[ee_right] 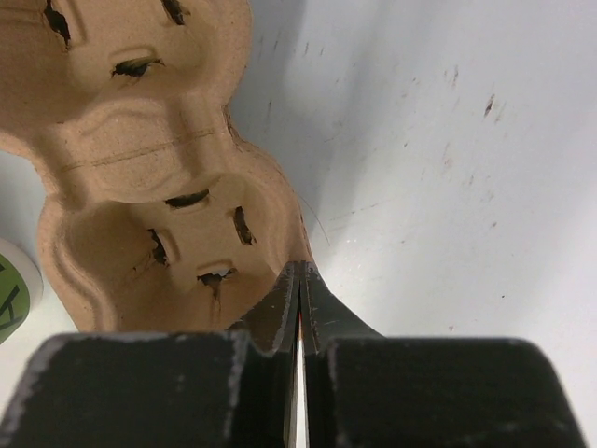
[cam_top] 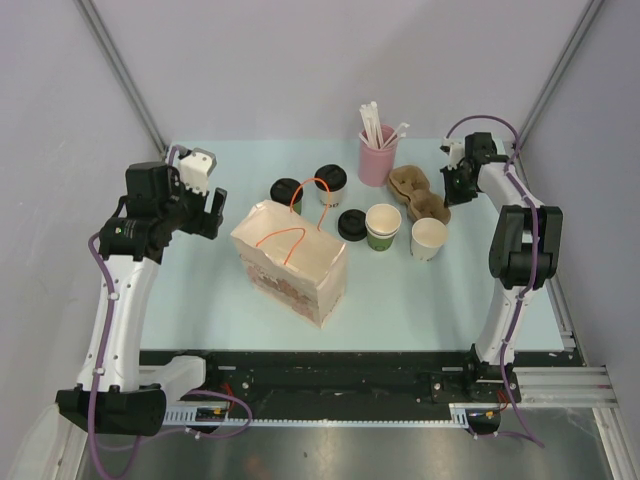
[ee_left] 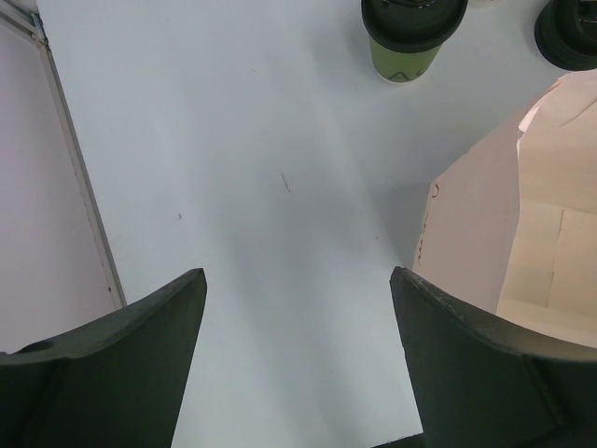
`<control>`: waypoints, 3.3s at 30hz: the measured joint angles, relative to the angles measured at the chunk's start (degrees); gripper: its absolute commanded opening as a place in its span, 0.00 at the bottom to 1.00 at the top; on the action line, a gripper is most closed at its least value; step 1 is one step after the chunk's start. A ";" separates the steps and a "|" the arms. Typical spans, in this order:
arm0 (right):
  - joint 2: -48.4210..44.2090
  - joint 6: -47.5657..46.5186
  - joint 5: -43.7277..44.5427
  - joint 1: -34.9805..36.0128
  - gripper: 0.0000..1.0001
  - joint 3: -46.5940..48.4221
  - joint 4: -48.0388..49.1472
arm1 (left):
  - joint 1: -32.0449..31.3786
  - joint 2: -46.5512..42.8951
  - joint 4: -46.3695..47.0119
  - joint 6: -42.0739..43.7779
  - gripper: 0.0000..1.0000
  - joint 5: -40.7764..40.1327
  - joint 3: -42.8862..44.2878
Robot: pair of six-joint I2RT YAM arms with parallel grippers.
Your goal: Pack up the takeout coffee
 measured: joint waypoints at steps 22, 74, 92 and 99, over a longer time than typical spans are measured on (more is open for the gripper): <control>-6.27 -2.10 0.96 7.80 0.46 -1.51 3.61 | -0.02 0.00 -0.02 1.03 0.86 0.83 0.00; 9.42 -22.27 -8.61 10.82 0.00 16.02 -4.92 | -0.04 1.90 -0.17 1.64 0.86 0.70 0.02; -4.90 -24.35 -2.69 10.67 0.00 5.55 8.02 | -0.04 1.90 -0.20 2.14 0.85 1.60 0.02; -8.50 -24.11 1.84 10.23 0.00 5.51 8.57 | -0.74 2.14 -0.79 1.66 0.82 3.98 2.34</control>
